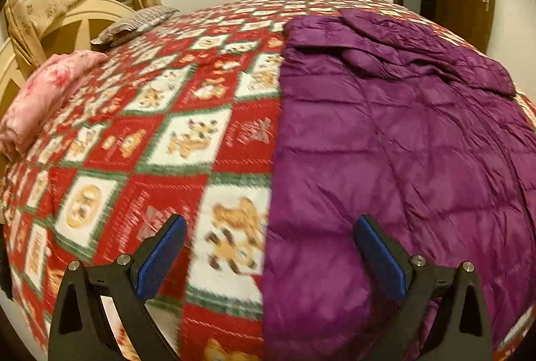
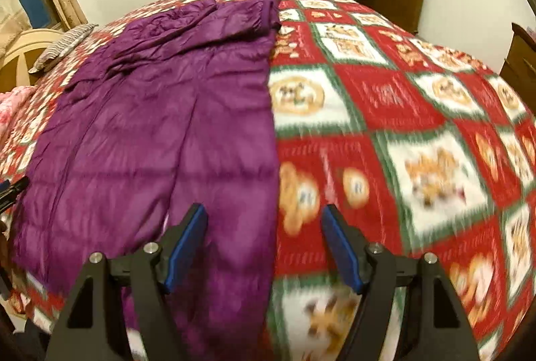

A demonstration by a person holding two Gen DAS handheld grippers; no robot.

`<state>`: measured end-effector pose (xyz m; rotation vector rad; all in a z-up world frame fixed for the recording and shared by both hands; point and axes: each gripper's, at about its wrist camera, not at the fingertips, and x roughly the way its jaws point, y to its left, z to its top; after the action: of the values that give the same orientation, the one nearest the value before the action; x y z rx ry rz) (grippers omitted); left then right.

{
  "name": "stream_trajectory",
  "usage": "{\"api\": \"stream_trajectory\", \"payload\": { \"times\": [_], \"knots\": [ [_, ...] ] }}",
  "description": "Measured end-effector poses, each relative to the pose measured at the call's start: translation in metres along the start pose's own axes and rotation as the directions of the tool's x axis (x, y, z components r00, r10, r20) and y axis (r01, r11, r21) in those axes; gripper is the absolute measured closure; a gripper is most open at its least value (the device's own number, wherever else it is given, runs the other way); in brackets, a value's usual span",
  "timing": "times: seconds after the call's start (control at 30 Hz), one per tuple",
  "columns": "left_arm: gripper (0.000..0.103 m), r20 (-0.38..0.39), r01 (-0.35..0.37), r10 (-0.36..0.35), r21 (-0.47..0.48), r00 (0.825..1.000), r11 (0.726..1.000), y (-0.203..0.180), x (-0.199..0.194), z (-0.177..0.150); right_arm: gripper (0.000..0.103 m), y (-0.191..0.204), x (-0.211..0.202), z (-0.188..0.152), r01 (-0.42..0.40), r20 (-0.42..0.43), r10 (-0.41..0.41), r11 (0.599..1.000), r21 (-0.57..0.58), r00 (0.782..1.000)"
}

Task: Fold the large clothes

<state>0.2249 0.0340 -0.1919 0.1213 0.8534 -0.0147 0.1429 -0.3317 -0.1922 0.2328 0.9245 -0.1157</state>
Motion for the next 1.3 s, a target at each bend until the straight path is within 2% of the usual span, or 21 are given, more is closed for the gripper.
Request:
{"api": "stream_trajectory", "payload": {
  "times": [0.13, 0.2, 0.23, 0.27, 0.3, 0.37, 0.4, 0.47, 0.6, 0.67, 0.73, 0.83, 0.9, 0.97, 1.0, 1.03, 1.1, 1.13, 1.2, 1.3],
  "knots": [
    [0.003, 0.008, 0.066, -0.067, 0.01, 0.998, 0.998, -0.007, -0.002, -0.006, 0.033, 0.008, -0.003, -0.015, 0.012, 0.004, -0.012, 1.0, -0.025, 1.0],
    [0.026, 0.006, 0.132, -0.132, 0.001, 0.991, 0.991, -0.008, -0.003, -0.01, 0.043, 0.015, -0.002, -0.019, 0.011, 0.012, -0.01, 0.999, -0.035, 1.0],
    [0.032, 0.014, 0.161, -0.161, -0.001, 0.987, 0.987, -0.01, -0.008, -0.013, 0.046, 0.02, -0.002, -0.023, 0.012, 0.015, -0.011, 0.999, -0.044, 1.0],
    [0.053, 0.021, 0.174, -0.174, 0.009, 0.985, 0.985, -0.012, -0.012, -0.015, 0.054, 0.025, -0.002, -0.027, 0.011, 0.022, -0.009, 0.998, -0.056, 1.0],
    [0.083, 0.025, 0.209, -0.21, 0.035, 0.977, 0.977, -0.014, -0.016, -0.016, 0.07, 0.03, -0.003, -0.031, -0.004, 0.027, 0.006, 0.997, -0.073, 1.0],
    [0.094, 0.037, 0.25, -0.252, 0.052, 0.967, 0.967, -0.015, -0.025, -0.015, 0.092, 0.03, -0.01, -0.031, -0.054, 0.036, 0.057, 0.996, -0.064, 0.998],
    [0.096, 0.065, 0.254, -0.258, 0.063, 0.964, 0.965, -0.014, -0.035, -0.015, 0.095, 0.028, -0.013, -0.03, -0.085, 0.034, 0.087, 0.995, -0.058, 0.996],
    [0.098, 0.116, 0.264, -0.271, 0.073, 0.956, 0.962, -0.009, -0.052, -0.011, 0.096, 0.025, -0.03, -0.027, -0.117, 0.094, 0.121, 0.992, -0.048, 0.988],
    [0.099, 0.238, 0.304, -0.318, 0.093, 0.918, 0.948, 0.004, -0.104, 0.006, 0.097, 0.021, -0.073, -0.013, -0.152, 0.215, 0.161, 0.987, -0.061, 0.963],
    [0.099, 0.286, 0.316, -0.335, 0.11, 0.898, 0.942, 0.009, -0.129, 0.013, 0.097, 0.021, -0.097, -0.005, -0.172, 0.263, 0.185, 0.983, -0.07, 0.947],
    [0.099, 0.344, 0.331, -0.356, 0.132, 0.869, 0.934, 0.014, -0.159, 0.023, 0.097, 0.021, -0.124, 0.006, -0.193, 0.309, 0.208, 0.978, -0.078, 0.928],
    [0.099, 0.424, 0.316, -0.346, 0.143, 0.837, 0.938, 0.022, -0.193, 0.035, 0.097, 0.023, -0.158, 0.019, -0.216, 0.377, 0.236, 0.972, -0.094, 0.896],
    [0.099, 0.462, 0.302, -0.334, 0.144, 0.822, 0.942, 0.026, -0.204, 0.048, 0.097, 0.026, -0.178, 0.029, -0.227, 0.421, 0.251, 0.968, -0.107, 0.871],
    [0.099, 0.481, 0.281, -0.326, 0.164, 0.814, 0.945, 0.023, -0.2, 0.061, 0.097, 0.033, -0.187, 0.047, -0.223, 0.454, 0.258, 0.966, -0.13, 0.853],
    [0.099, 0.489, 0.259, -0.31, 0.17, 0.816, 0.951, 0.02, -0.19, 0.07, 0.097, 0.037, -0.184, 0.057, -0.216, 0.466, 0.257, 0.966, -0.139, 0.847],
    [0.099, 0.482, 0.236, -0.285, 0.162, 0.829, 0.958, 0.016, -0.171, 0.081, 0.097, 0.04, -0.177, 0.069, -0.209, 0.48, 0.257, 0.966, -0.152, 0.839],
    [0.098, 0.444, 0.243, -0.278, 0.136, 0.852, 0.961, 0.012, -0.133, 0.098, 0.097, 0.045, -0.155, 0.09, -0.201, 0.496, 0.254, 0.967, -0.159, 0.83],
    [0.098, 0.422, 0.211, -0.238, 0.111, 0.875, 0.971, 0.01, -0.109, 0.107, 0.097, 0.046, -0.139, 0.103, -0.208, 0.489, 0.252, 0.967, -0.144, 0.835],
    [0.095, 0.382, 0.176, -0.189, 0.068, 0.905, 0.982, 0.009, -0.072, 0.122, 0.097, 0.049, -0.106, 0.127, -0.215, 0.472, 0.244, 0.97, -0.115, 0.847],
    [0.091, 0.325, 0.172, -0.16, -0.008, 0.932, 0.985, 0.015, -0.04, 0.142, 0.097, 0.052, -0.073, 0.155, -0.203, 0.461, 0.213, 0.977, -0.071, 0.862]
  ]
}}
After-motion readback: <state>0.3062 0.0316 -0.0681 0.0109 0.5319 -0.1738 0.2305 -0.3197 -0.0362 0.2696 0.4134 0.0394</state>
